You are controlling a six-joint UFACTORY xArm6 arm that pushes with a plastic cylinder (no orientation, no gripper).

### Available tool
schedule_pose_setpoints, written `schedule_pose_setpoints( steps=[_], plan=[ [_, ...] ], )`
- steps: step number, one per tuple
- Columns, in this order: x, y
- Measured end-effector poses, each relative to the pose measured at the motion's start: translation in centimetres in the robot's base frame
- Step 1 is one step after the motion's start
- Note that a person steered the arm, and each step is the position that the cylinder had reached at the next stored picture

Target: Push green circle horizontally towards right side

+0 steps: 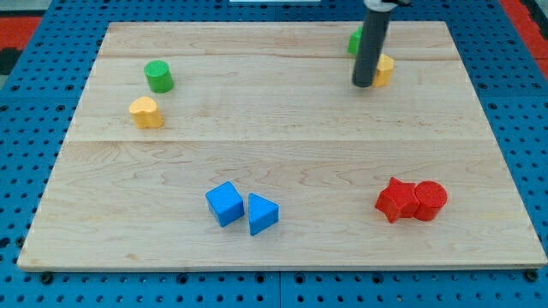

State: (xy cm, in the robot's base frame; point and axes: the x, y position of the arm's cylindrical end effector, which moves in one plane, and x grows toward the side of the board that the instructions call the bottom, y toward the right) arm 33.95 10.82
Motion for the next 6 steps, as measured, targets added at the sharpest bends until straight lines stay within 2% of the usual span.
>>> schedule_pose_setpoints(
  steps=[1, 2, 3, 4, 5, 6],
  plan=[
    [1.9, -8.6],
    [1.4, -19.7],
    [-5.0, -20.5],
    [-7.2, -29.7],
    [-1.8, -35.6],
    [-1.1, -27.4]
  ],
)
